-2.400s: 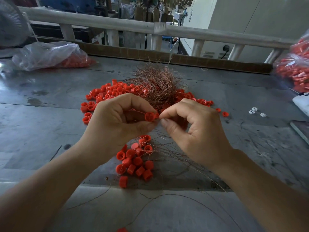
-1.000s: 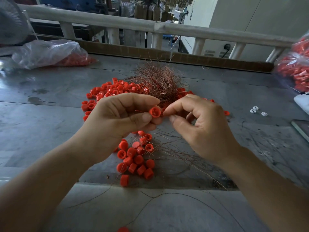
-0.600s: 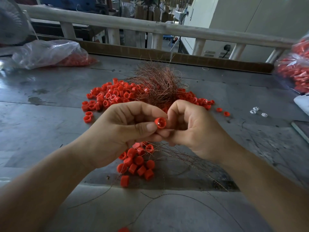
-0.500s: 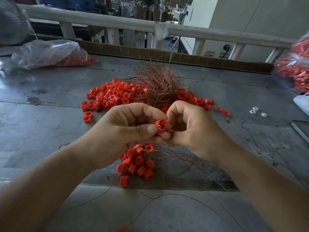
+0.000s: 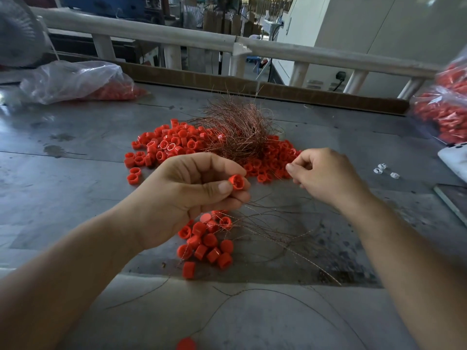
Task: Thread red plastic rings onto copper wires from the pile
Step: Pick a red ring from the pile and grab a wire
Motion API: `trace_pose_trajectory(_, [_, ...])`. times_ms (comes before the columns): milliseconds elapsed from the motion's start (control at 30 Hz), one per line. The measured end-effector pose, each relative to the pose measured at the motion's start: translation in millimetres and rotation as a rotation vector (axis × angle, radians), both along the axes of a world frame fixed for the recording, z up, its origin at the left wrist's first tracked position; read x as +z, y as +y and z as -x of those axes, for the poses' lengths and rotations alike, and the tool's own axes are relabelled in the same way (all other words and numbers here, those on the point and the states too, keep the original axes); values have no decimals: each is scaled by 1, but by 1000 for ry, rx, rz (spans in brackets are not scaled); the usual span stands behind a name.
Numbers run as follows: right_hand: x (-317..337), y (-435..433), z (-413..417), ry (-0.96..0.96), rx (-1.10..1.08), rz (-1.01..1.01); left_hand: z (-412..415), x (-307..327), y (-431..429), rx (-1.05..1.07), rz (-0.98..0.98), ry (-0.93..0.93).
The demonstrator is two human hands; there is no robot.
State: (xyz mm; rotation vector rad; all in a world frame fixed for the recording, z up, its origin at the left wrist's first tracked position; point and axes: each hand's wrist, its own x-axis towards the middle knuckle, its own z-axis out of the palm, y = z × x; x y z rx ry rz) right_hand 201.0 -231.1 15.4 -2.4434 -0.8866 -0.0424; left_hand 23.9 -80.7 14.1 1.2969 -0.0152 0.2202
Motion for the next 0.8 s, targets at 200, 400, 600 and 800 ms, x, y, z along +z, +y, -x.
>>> trace_pose_trajectory(200, [-15,4,-13,-112,-4,61,0,1,0,0,20,9])
trace_pose_trajectory(400, [-20,7,-18,-149,-18,137,0,2,-1,0,11,12])
trace_pose_trajectory(600, [-21,7,-19,-158,8,110,0,1,-2,9,-7,18])
trace_pose_trajectory(800, [-12,1,-21,-94,11,-75,0,1,0,5,1,9])
